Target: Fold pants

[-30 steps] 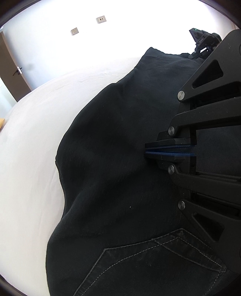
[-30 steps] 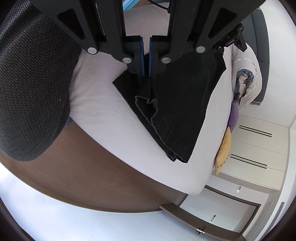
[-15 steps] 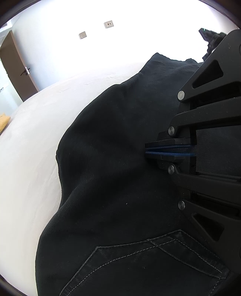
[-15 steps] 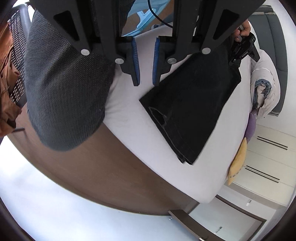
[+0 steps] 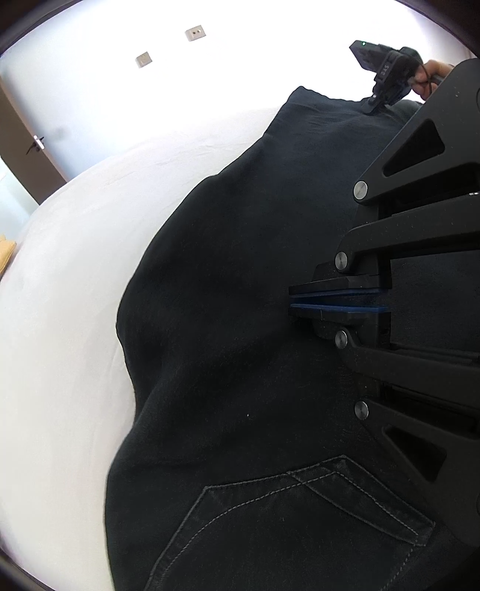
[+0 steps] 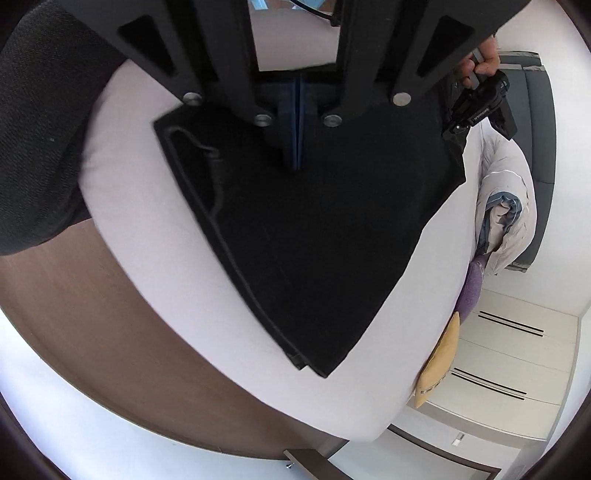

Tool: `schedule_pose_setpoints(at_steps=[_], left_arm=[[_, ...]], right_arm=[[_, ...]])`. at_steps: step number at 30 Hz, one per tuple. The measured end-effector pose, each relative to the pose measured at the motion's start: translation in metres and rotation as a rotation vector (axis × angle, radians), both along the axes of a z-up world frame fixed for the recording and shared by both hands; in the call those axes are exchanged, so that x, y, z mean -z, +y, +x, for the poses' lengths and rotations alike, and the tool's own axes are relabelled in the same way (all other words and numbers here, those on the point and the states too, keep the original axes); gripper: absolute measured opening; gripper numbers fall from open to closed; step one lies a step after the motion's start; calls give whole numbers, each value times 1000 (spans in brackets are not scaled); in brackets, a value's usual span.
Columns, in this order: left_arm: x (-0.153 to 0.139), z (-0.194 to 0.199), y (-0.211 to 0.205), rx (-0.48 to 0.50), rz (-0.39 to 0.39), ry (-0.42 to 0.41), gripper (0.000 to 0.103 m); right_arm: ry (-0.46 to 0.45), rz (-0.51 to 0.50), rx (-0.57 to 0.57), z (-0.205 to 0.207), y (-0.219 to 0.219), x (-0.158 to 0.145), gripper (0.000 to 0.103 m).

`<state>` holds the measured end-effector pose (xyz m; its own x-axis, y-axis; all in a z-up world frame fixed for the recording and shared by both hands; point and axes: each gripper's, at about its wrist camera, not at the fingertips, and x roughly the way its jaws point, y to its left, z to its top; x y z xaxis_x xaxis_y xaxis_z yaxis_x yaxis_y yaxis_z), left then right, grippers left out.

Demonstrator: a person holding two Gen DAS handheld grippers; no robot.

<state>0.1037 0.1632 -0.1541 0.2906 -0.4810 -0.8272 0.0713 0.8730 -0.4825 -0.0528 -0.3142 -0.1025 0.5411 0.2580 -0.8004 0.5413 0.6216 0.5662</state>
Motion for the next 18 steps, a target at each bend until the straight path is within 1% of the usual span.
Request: schedule_pose_setpoints(at_steps=[2,3,5,6,7,8,9,11,12,13,14,15,16,17,18], left_arm=[[-8,1,-8,14,10,-18,12],[-11,2,-11,18,6,-26,13],[-19,3,-19,28,-13,-45,13],[-22,4,-23,35,-18,-51,13],[-23,6,-27,43,-20,-54,13],[-25,8,-31,52,-19,-56,13],[-25,9,-34,55,-21,-56,13],[-24,15,-40,66,-25,-52,13],[-24,18,-43,71,-23,-52,13],[-24,21,-46,78,-21,-55,13],[-23,26,-50,86,-16,-56,13],[-21,32,-52,90,-14,-54,13],[-18,40,-53,93,-13,-50,13],[-14,51,-53,91,-17,-40,13],[-10,60,-51,78,-30,-31,13]], right_arm=[[26,-62,17,-14,-7,-7,0],[45,-93,19,-18,-9,-12,0],[76,-121,27,-20,-12,-21,0],[109,-180,31,-16,-10,-31,7],[108,-228,21,-11,-6,-42,10],[73,-246,-1,-1,-1,-53,10],[23,-224,-38,10,5,-62,11],[-79,-155,-154,44,26,-74,24],[-120,-125,-216,60,37,-76,36],[-168,-79,-288,80,51,-73,43],[-215,-23,-365,99,65,-66,44],[-223,11,-421,115,77,-54,44],[-197,23,-439,128,83,-39,44],[-161,35,-431,137,83,-23,44],[-107,61,-390,142,76,0,43]])
